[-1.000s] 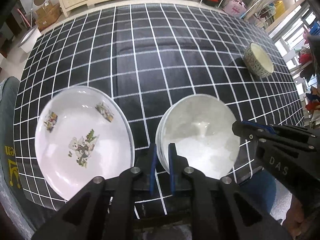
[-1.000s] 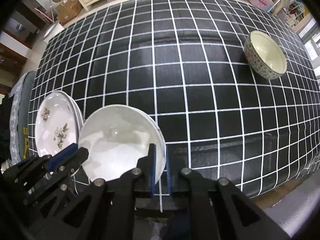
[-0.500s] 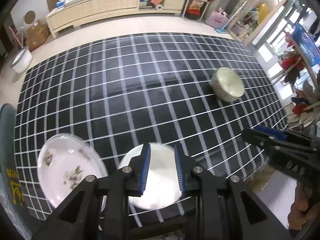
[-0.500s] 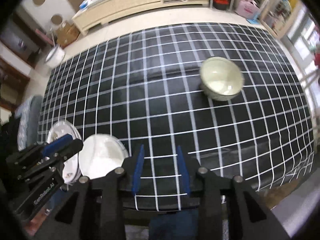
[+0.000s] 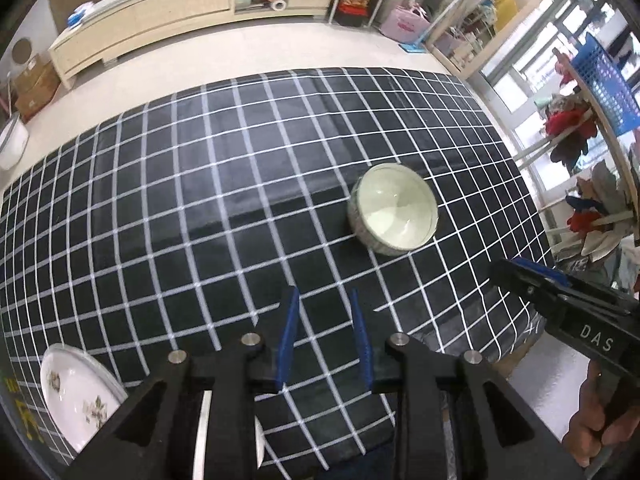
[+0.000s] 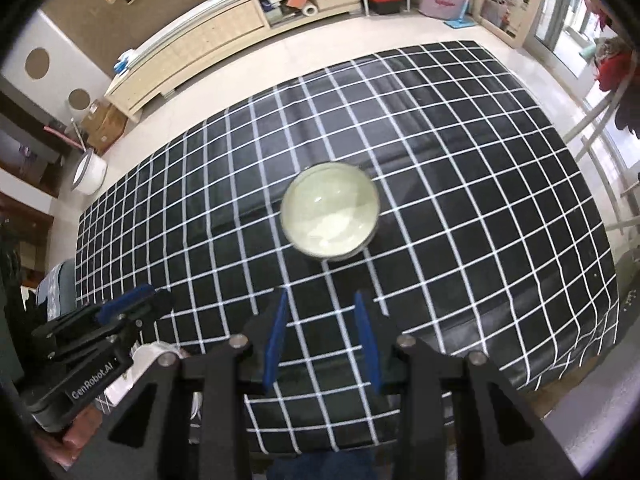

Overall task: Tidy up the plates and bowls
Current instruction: 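Reach to the green-speckled patterned bowl and grasp its rim with the left gripper, then carry the patterned bowl over and nest it into the white bowls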

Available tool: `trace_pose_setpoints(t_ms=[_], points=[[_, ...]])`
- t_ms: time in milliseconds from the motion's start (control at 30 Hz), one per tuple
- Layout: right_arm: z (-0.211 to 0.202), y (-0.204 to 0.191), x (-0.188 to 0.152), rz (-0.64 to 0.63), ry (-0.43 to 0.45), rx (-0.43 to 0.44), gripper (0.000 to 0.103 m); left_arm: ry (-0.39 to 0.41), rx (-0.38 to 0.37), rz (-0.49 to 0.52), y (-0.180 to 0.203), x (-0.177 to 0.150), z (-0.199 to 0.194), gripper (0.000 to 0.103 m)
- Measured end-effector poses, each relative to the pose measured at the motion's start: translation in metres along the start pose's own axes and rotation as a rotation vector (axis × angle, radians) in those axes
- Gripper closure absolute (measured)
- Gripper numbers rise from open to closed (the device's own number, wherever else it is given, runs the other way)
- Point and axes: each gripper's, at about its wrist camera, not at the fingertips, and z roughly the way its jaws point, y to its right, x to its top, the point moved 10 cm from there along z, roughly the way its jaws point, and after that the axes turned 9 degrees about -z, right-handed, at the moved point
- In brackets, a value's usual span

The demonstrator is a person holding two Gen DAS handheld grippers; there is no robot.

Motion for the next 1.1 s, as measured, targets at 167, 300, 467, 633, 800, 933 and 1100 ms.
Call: trace_pose_setpoints(t_ms=[167,300,467,633,800,933,1100], points=[[0.015,0.03,0.02,0.034,-0.005,-0.002,0.064,-0.02,0.004,0.031,0.029,0.022,0.033,0.078],[0.033,0.04,0.033,0.042,-0.015,-0.003,0.064,-0.032,0.012,0.025,0.04,0.036,0.058,0.078],[0.066,0.049,0.043,0.03,-0.041,-0.01,0.064,-0.039,0.027,0.031,0.044,0.051,0.089,0.079],[0.096,0.062,0.05,0.029,-0.026,-0.041,0.068,-0.072,0.033,0.025,0.043,0.051,0.121,0.08],[0.116,0.067,0.047,0.052,-0.057,-0.062,0.087,-0.078,0.042,0.057,0.043,0.049,0.14,0.092],[0.116,0.072,0.047,0.051,-0.05,-0.094,0.092,-0.082,0.04,0.072,0.037,0.045,0.141,0.093],[0.117,0.054,0.039,-0.004,-0.071,-0.109,0.092,-0.086,0.074,0.079,0.017,0.037,0.132,0.093]])
